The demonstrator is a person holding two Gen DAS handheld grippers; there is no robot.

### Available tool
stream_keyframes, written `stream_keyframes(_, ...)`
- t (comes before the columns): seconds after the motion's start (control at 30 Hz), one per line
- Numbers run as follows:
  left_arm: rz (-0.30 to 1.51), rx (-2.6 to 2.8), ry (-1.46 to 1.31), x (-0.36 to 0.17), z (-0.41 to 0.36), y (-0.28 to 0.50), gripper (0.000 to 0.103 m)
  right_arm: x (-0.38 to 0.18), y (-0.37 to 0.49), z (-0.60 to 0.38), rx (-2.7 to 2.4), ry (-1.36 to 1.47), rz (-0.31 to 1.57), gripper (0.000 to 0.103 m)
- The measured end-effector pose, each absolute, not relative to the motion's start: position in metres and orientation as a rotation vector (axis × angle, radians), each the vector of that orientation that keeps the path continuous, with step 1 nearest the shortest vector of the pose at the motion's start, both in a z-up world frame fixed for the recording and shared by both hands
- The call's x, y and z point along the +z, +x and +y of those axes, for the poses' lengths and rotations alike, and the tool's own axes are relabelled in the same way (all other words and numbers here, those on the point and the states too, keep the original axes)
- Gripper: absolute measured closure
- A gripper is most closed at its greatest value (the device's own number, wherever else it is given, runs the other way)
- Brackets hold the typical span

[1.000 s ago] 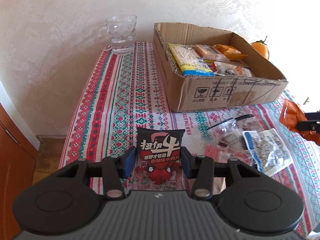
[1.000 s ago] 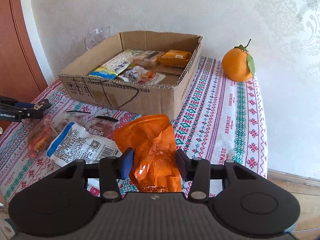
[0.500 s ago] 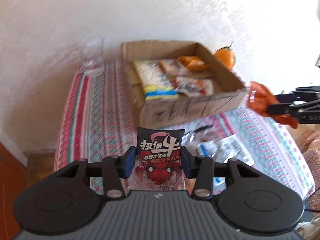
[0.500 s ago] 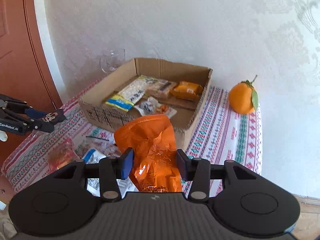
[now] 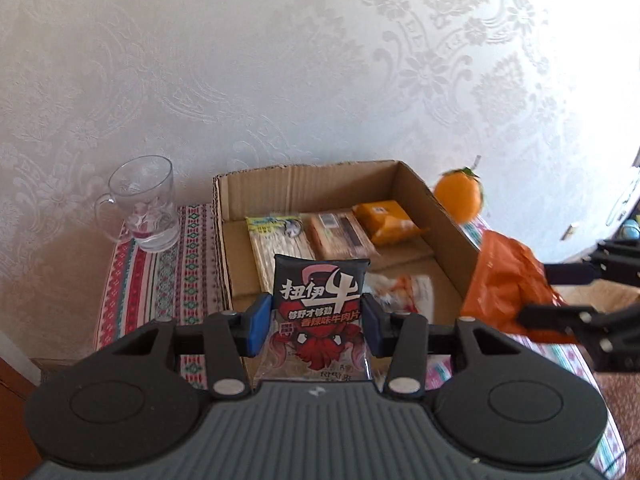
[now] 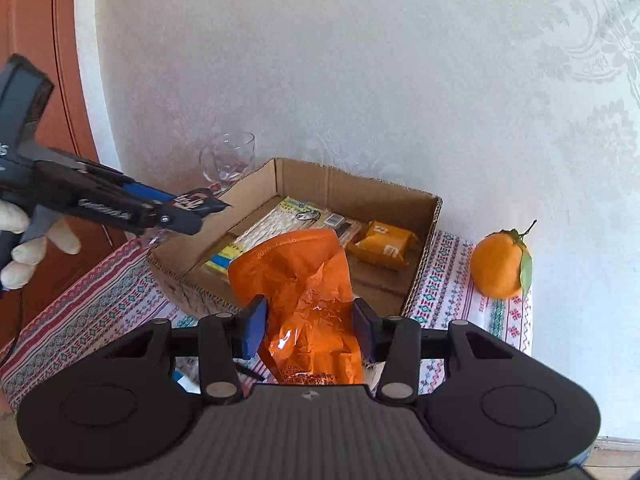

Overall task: Organize snacks
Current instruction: 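Carry both packets over the box and open the left gripper to drop the black packet, then open the right gripper to drop the orange bag into the box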

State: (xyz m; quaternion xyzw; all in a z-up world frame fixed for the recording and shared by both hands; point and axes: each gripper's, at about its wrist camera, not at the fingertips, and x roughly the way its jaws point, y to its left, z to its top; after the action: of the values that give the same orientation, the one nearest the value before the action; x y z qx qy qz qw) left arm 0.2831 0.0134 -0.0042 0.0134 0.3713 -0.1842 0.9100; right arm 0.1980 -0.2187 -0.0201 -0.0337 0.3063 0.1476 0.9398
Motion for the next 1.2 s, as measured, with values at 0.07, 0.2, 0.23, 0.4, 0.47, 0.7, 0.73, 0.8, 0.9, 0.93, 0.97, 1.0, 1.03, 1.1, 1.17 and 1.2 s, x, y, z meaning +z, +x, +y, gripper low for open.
stream_keyframes(0.07, 0.767, -0.360, -0.002, -0.011, 0.012, 0.295, 0.056, -0.021, 0.204, -0.219, 0.295, -0.063, 0.629, 0.052)
stream_keyframes(0.2, 0.777, -0.291, -0.053, -0.026, 0.015, 0.305, 0.030, -0.023, 0.214, -0.216, 0.286, -0.067, 0.635, 0.052)
stream_keyframes(0.23, 0.779, -0.284, -0.059, -0.029, 0.017, 0.304, 0.017, -0.023, 0.216, -0.215, 0.286, -0.068, 0.636, 0.052)
stream_keyframes(0.4, 0.716, -0.282, -0.091, -0.024, 0.026, 0.281, 0.013, -0.024, 0.226, -0.213, 0.279, -0.073, 0.640, 0.052)
stream_keyframes(0.47, 0.695, -0.285, -0.105, -0.020, 0.030, 0.270, 0.009, -0.025, 0.232, -0.213, 0.274, -0.070, 0.642, 0.052)
stream_keyframes(0.7, 0.652, -0.276, -0.064, -0.020, 0.026, 0.221, 0.009, -0.029, 0.260, -0.211, 0.313, -0.083, 0.672, 0.052)
stream_keyframes(0.73, 0.653, -0.272, -0.051, -0.023, 0.025, 0.215, 0.009, -0.030, 0.264, -0.211, 0.324, -0.086, 0.681, 0.052)
stream_keyframes(0.8, 0.665, -0.270, -0.034, -0.029, 0.022, 0.204, 0.009, -0.032, 0.272, -0.209, 0.334, -0.098, 0.702, 0.052)
stream_keyframes(0.9, 0.684, -0.254, -0.024, -0.039, 0.020, 0.191, 0.009, -0.033, 0.282, -0.205, 0.342, -0.103, 0.717, 0.052)
stream_keyframes(0.93, 0.691, -0.253, -0.021, -0.042, 0.019, 0.188, 0.009, -0.033, 0.285, -0.205, 0.345, -0.096, 0.721, 0.052)
stream_keyframes(0.97, 0.699, -0.256, -0.016, -0.045, 0.018, 0.187, 0.009, -0.033, 0.287, -0.203, 0.349, -0.094, 0.722, 0.052)
stream_keyframes(1.0, 0.710, -0.256, -0.010, -0.046, 0.017, 0.187, 0.009, -0.033, 0.290, -0.202, 0.355, -0.095, 0.723, 0.052)
stream_keyframes(1.03, 0.719, -0.256, -0.003, -0.048, 0.015, 0.186, 0.009, -0.034, 0.292, -0.200, 0.361, -0.100, 0.727, 0.052)
stream_keyframes(1.1, 0.729, -0.269, 0.008, -0.048, 0.013, 0.184, 0.009, -0.036, 0.295, -0.197, 0.375, -0.115, 0.742, 0.052)
stream_keyframes(1.17, 0.724, -0.272, 0.021, -0.046, 0.010, 0.182, 0.009, -0.040, 0.299, -0.195, 0.386, -0.127, 0.761, 0.052)
stream_keyframes(1.2, 0.722, -0.271, 0.028, -0.045, 0.008, 0.182, 0.009, -0.041, 0.300, -0.193, 0.389, -0.136, 0.769, 0.052)
